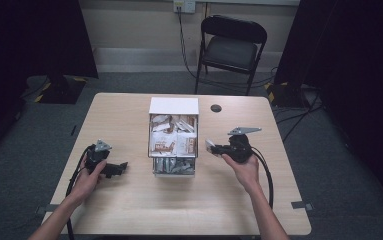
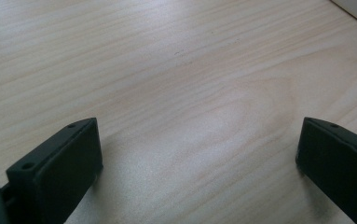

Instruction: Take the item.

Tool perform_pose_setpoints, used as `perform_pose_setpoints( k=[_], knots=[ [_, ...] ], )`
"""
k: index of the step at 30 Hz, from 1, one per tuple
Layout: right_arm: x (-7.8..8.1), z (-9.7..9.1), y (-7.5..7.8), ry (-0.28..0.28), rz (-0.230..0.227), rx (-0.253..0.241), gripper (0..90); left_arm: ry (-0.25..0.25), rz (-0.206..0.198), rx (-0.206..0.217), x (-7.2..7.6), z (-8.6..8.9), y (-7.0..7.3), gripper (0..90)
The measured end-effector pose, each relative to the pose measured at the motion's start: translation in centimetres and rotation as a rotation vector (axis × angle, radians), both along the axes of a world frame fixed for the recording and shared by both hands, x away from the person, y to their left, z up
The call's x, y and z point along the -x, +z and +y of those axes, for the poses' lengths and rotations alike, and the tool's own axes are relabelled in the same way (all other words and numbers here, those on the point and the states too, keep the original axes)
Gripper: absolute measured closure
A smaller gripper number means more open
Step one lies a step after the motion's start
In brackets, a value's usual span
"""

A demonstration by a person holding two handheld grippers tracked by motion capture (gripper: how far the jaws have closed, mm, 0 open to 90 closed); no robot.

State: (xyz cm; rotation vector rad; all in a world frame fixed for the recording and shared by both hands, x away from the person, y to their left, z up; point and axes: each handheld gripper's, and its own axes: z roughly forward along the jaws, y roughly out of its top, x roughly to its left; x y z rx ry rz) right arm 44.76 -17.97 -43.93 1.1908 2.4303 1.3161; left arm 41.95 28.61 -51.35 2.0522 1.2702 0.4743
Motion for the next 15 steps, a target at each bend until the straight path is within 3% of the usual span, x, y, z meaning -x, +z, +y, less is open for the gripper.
perform_pose_setpoints(
  k=[8,15],
  knots=[
    [-0.5,0.9,-2.9,0.019,0.041,0.056,85.1,0.0,0.0,0.0,0.0,0.0,0.0,0.0],
    [-0.9,1.4,-4.2,0.007,0.058,0.069,81.3,0.0,0.0,0.0,0.0,0.0,0.0,0.0]
  ],
)
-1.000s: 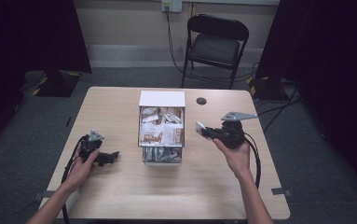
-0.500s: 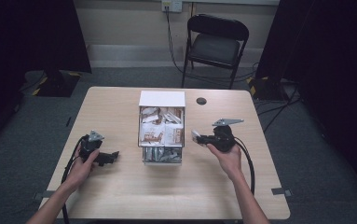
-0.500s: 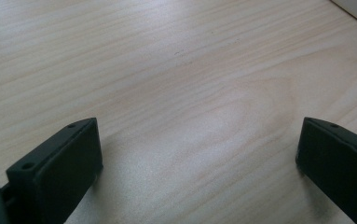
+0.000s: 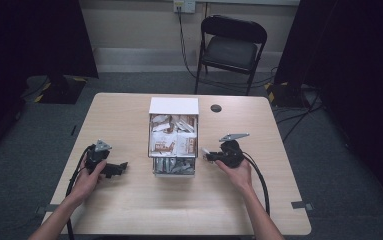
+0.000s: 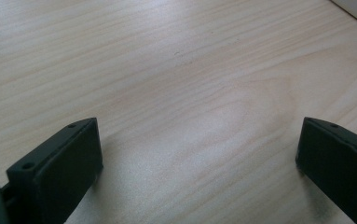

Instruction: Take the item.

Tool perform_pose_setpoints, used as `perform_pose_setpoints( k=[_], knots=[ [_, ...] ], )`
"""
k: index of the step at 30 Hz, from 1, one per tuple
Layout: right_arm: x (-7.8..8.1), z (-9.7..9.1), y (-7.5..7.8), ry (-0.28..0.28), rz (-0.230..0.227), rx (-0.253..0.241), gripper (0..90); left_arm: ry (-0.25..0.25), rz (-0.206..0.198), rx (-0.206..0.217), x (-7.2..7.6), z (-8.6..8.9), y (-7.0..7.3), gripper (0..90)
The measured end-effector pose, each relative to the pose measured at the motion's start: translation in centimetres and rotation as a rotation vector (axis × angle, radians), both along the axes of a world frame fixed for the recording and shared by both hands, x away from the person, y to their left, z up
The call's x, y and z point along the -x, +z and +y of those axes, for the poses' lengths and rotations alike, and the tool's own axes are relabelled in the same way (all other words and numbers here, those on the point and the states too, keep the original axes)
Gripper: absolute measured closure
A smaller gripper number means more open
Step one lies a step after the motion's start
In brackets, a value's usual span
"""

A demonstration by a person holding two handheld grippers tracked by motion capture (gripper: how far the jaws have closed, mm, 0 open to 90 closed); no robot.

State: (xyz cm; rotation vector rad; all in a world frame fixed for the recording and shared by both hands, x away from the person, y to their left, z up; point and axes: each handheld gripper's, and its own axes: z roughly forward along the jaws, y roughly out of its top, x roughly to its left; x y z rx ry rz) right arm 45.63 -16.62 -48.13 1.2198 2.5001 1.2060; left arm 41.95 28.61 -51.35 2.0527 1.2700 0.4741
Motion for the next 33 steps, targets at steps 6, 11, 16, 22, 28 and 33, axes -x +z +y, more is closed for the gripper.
perform_pose_setpoints(
  k=[6,11,16,22,28,33],
  knots=[
    [-0.2,-0.3,-0.4,-0.03,0.009,0.014,74.3,0.0,0.0,0.0,0.0,0.0,0.0,0.0],
    [-0.3,-0.5,-0.4,-0.07,-0.01,0.034,63.7,0.0,0.0,0.001,0.0,0.0,0.0,0.0],
    [-0.4,-0.9,-0.5,-0.089,-0.019,0.033,55.6,0.0,0.0,0.001,0.0,0.0,0.0,0.0],
    [-0.5,-1.4,-0.3,-0.107,-0.028,0.007,47.5,0.0,0.0,0.001,0.0,0.0,0.0,0.0],
    [-0.4,-1.7,0.2,-0.126,-0.035,-0.047,36.5,0.001,0.0,0.001,0.0,0.0,0.0,0.0],
    [0.0,-2.2,1.2,-0.181,-0.057,-0.068,23.9,0.001,0.0,0.001,0.0,0.0,0.0,0.0]
  ],
)
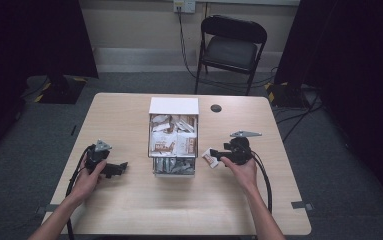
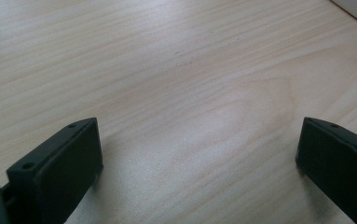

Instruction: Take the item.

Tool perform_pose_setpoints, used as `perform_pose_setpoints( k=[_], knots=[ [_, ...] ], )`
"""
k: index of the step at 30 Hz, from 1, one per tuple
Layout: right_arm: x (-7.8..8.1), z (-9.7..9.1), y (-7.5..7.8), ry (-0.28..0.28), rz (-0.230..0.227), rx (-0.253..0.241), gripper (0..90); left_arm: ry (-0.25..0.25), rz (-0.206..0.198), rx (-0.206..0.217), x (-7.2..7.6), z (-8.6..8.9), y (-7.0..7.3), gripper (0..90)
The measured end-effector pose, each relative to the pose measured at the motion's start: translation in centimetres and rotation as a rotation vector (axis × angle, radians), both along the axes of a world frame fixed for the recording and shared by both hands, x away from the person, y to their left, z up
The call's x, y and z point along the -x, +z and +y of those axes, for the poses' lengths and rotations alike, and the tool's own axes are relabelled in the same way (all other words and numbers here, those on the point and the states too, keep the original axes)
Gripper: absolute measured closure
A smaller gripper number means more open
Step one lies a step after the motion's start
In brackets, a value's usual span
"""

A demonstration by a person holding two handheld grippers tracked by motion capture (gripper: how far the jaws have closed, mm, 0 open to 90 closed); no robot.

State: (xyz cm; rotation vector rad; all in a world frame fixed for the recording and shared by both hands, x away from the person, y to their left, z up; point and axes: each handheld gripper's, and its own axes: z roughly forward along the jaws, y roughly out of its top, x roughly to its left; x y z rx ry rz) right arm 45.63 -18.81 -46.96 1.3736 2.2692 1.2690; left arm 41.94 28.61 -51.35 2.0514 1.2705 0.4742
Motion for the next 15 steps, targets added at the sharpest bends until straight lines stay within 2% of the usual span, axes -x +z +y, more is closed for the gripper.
perform_pose_setpoints(
  k=[2,8,9,15],
  knots=[
    [0.3,-0.2,0.4,-0.021,0.0,-0.006,17.7,-0.001,0.0,0.0,0.0,0.0,0.0,0.0],
    [1.2,-0.9,1.7,-0.031,-0.005,-0.015,19.5,0.002,-0.001,0.0,0.0,0.0,0.0,0.0],
    [1.8,-1.1,2.4,-0.035,-0.018,-0.006,17.7,0.002,0.0,0.0,0.0,0.0,0.0,0.0],
    [3.4,-2.1,4.1,-0.066,-0.052,0.004,14.8,0.002,-0.001,0.001,0.0,0.0,0.0,0.0]
  ],
)
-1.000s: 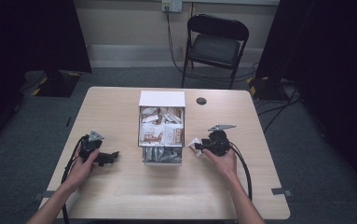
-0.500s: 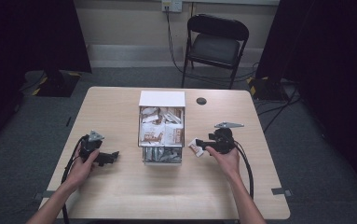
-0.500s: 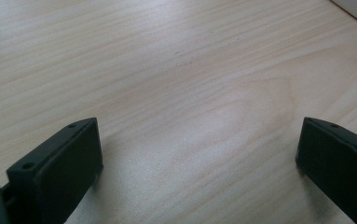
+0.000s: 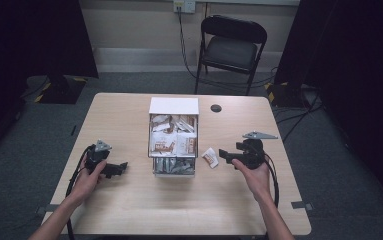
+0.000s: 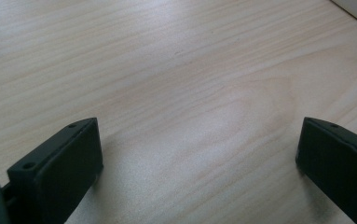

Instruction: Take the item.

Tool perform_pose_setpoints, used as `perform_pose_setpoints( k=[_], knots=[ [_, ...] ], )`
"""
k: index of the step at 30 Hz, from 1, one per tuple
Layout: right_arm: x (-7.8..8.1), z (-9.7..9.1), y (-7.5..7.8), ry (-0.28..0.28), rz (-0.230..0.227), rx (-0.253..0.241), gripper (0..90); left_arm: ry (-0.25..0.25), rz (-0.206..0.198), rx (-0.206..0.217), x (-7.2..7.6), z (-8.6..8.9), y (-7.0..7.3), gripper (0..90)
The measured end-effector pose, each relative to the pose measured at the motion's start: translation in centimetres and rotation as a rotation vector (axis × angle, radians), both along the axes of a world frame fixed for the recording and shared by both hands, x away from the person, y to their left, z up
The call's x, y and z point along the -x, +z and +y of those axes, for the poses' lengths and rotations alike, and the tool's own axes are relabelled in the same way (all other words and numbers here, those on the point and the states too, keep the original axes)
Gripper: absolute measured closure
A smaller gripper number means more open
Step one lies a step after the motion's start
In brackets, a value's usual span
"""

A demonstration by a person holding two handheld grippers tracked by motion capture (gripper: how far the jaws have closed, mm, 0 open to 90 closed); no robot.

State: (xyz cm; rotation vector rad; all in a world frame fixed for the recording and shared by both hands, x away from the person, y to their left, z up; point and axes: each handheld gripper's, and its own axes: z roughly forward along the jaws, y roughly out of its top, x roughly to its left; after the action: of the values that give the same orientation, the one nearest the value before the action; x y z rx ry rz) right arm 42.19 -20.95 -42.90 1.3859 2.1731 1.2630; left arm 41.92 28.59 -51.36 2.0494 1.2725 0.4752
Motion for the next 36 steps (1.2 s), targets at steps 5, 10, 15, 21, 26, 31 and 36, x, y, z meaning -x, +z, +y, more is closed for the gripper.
perform_pose_setpoints(
  k=[5,10,15,21,26,31,36],
  knots=[
    [1.5,-1.0,0.5,-0.03,0.005,-0.004,14.7,0.0,0.002,0.0,0.0,0.0,0.0,0.0],
    [2.8,-2.2,0.4,-0.064,0.008,0.018,14.7,0.0,0.002,0.0,0.0,0.0,0.0,0.0],
    [3.2,-3.6,0.5,-0.097,0.028,0.03,14.9,0.0,0.002,0.0,0.0,0.0,0.0,0.0],
    [3.8,-5.4,0.3,-0.143,0.031,0.055,14.8,0.0,0.002,-0.001,0.0,0.0,0.0,0.0],
    [4.2,-6.5,-0.9,-0.168,0.041,0.121,14.9,0.0,0.002,0.0,0.0,0.0,0.0,0.0],
    [3.9,-7.7,-2.3,-0.207,0.1,0.165,15.2,0.004,0.001,0.003,0.0,0.0,0.0,0.0],
    [3.8,-8.9,-3.6,-0.241,0.134,0.217,15.3,0.006,-0.001,0.003,0.1,0.0,0.0,0.0]
  ],
)
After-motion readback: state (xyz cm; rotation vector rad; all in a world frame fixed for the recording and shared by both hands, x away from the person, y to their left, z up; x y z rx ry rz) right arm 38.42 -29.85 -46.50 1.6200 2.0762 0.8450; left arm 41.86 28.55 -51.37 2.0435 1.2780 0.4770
